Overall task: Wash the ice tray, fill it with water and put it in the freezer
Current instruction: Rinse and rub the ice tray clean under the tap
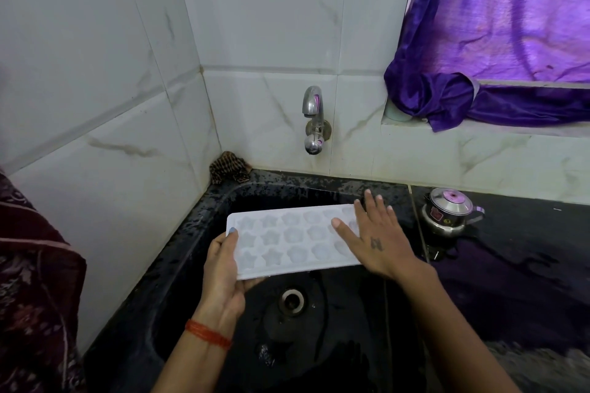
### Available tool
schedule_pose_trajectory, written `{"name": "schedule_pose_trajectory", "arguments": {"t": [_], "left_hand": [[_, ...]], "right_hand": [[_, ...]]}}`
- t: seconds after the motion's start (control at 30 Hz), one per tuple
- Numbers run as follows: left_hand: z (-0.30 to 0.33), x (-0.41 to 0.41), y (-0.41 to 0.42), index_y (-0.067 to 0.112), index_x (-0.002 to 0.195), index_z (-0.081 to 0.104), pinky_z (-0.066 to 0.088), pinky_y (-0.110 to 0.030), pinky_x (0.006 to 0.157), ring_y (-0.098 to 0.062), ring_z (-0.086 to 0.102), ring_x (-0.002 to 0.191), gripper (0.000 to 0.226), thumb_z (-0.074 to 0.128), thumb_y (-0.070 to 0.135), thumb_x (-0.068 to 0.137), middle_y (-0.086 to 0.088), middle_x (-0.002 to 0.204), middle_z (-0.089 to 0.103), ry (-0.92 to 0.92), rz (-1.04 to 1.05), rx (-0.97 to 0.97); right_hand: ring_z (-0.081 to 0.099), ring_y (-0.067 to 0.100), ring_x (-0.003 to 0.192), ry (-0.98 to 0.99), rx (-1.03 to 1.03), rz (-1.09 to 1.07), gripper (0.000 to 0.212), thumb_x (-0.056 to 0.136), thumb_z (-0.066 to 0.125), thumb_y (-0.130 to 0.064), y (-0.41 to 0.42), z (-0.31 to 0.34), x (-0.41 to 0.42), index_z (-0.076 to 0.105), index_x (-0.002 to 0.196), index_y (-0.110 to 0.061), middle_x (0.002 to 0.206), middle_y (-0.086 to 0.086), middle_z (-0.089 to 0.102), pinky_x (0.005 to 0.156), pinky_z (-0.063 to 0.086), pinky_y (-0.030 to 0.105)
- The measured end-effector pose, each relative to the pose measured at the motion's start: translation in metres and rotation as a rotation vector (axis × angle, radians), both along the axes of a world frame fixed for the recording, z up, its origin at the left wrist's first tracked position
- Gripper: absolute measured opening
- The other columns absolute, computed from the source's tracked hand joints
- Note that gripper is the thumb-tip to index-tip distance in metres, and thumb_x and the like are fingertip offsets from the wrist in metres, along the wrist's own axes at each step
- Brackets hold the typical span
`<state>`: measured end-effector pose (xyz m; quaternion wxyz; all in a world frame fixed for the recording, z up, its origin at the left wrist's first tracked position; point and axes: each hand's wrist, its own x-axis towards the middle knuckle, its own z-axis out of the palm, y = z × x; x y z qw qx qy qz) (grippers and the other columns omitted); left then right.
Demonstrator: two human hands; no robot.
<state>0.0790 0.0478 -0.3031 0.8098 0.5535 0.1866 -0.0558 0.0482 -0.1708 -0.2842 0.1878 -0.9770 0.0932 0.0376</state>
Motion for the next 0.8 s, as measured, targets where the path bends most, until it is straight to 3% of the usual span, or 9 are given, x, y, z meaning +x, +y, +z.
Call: {"name": "schedule_pose_trajectory", "arguments": {"t": [0.1,0.3,0.43,0.6,0.8], "left_hand": [[0.0,-0.001,-0.002,0.024,0.089,0.053,0.053,-0.035,0.055,-0.02,0.063,0.077,0.011,0.048,0.029,0.097,-0.003,0.09,0.065,0.0,0.003,0.004],[-0.004,0.004,-0.001,0.023,0.094,0.054,0.054,-0.038,0.059,-0.023,0.064,0.081,0.012,0.046,0.031,0.098,-0.004,0.095,0.066,0.011,0.031,-0.003],[-0.01,0.01,0.001,0.018,0.118,0.054,0.055,-0.041,0.065,-0.027,0.066,0.089,0.028,0.042,0.034,0.099,-0.01,0.109,0.067,0.046,0.032,-0.041],[-0.016,0.019,0.0,0.019,0.118,0.056,0.055,-0.034,0.051,-0.023,0.066,0.079,0.029,0.042,0.035,0.099,-0.008,0.104,0.067,0.042,0.012,-0.051],[-0.016,0.026,0.003,0.028,0.093,0.061,0.051,-0.045,0.08,-0.021,0.065,0.089,0.021,0.044,0.039,0.097,0.0,0.1,0.068,0.027,-0.003,-0.026]], "right_hand": [[-0.022,0.021,0.144,0.099,-0.041,0.027,0.085,0.091,0.013,-0.066,0.007,-0.004,0.006,-0.01,0.15,-0.009,0.157,0.008,-0.021,0.116,-0.014,0.035],[-0.027,0.024,0.142,0.119,-0.028,0.152,0.083,0.093,0.013,-0.064,0.042,-0.006,0.02,-0.017,0.148,-0.01,0.155,0.011,-0.026,0.115,-0.016,0.036],[-0.026,0.023,0.142,0.071,-0.015,0.304,0.075,0.096,0.014,-0.059,0.071,-0.006,0.03,-0.014,0.15,-0.015,0.156,0.009,-0.023,0.115,-0.015,0.034],[-0.019,0.021,0.145,-0.013,-0.026,0.536,0.061,0.101,0.019,-0.048,0.105,-0.002,0.034,-0.002,0.152,-0.022,0.158,0.007,-0.016,0.116,-0.012,0.032],[-0.007,0.016,0.147,-0.142,-0.055,0.691,0.054,0.103,0.022,-0.033,0.114,-0.004,0.032,0.007,0.152,-0.015,0.16,0.0,0.001,0.119,-0.009,0.032]]}}
